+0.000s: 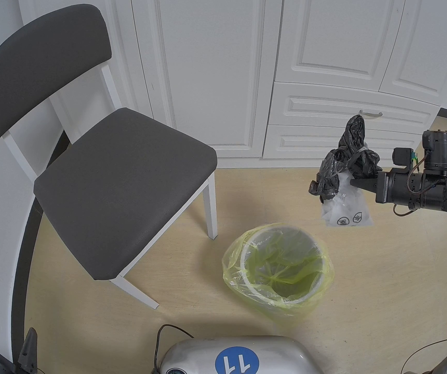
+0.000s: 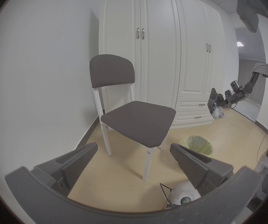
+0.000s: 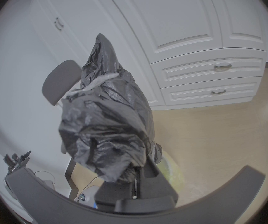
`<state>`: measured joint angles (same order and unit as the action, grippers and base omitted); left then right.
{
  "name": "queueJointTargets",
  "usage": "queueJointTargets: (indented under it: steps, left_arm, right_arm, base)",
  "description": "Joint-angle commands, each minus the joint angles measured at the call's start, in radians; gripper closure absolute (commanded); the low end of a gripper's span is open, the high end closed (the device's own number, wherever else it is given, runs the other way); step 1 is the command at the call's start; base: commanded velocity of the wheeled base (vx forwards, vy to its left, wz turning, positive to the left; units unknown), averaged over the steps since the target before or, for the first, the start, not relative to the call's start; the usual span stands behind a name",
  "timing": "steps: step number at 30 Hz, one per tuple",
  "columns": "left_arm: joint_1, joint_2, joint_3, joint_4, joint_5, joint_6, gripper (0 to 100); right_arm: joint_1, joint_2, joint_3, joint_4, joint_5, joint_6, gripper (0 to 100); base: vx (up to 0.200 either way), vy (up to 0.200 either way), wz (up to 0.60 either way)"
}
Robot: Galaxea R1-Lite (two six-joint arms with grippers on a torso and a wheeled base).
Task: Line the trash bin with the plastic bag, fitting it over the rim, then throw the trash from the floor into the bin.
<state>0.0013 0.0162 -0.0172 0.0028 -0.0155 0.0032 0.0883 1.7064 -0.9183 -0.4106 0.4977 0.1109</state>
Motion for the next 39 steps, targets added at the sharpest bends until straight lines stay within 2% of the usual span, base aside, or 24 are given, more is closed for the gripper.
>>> queueJointTargets:
  steps: [1,3,4,5,6,8,12,14,15,18,31,33,39]
  left_arm:
    - [0.0,-0.013,0.016,0.0,0.0,0.0,0]
    - [0.0,-0.013,0.016,0.0,0.0,0.0,0]
    - [0.0,-0.013,0.016,0.0,0.0,0.0,0]
    - [0.0,-0.013,0.016,0.0,0.0,0.0,0]
    - [0.0,-0.013,0.016,0.0,0.0,0.0,0]
    - [0.002,-0.013,0.016,0.0,0.0,0.0,0]
    - [0.0,-0.013,0.016,-0.001,0.0,0.0,0]
    - [0.0,-0.013,0.016,0.0,0.0,0.0,0]
    - [0.0,-0.013,0.016,0.0,0.0,0.0,0]
    - [0.0,-0.013,0.016,0.0,0.0,0.0,0]
    - [0.0,-0.013,0.016,0.0,0.0,0.0,0]
    - [0.0,-0.013,0.016,0.0,0.0,0.0,0]
    - [0.0,-0.013,0.016,0.0,0.0,0.0,0]
  right_arm:
    - [0.087,-0.062,0.044,0.0,-0.002,0.001,100]
    - [0.14,-0.073,0.064,0.0,-0.005,0.003,100]
    - [0.14,-0.073,0.064,0.0,-0.005,0.003,100]
    - [0.2,-0.073,0.084,-0.002,-0.008,0.003,100]
    - [0.2,-0.073,0.084,-0.002,-0.008,0.003,100]
    - [0.265,-0.047,0.104,-0.019,-0.007,0.003,100]
    - [0.315,0.067,0.141,-0.129,-0.022,0.0,100]
    - [0.315,0.088,0.147,-0.152,-0.033,-0.002,100]
    - [0.315,0.17,0.156,-0.227,-0.07,-0.007,100]
    - [0.304,0.297,0.144,-0.298,-0.116,-0.007,100]
    - [0.238,0.627,0.035,-0.372,-0.119,-0.033,100]
    - [0.222,0.7,0.026,-0.45,-0.117,-0.033,100]
    - [0.217,0.745,0.027,-0.507,-0.117,-0.031,100]
  base:
    - [0.0,0.0,0.0]
    - [0.0,0.0,0.0]
    - [0.0,0.0,0.0]
    - [0.0,0.0,0.0]
    - [0.0,0.0,0.0]
    - [0.0,0.0,0.0]
    - [0.0,0.0,0.0]
    - [0.0,0.0,0.0]
    - [0.0,0.0,0.0]
    - [0.0,0.0,0.0]
    - [0.0,0.0,0.0]
    - [0.0,0.0,0.0]
    - [0.0,0.0,0.0]
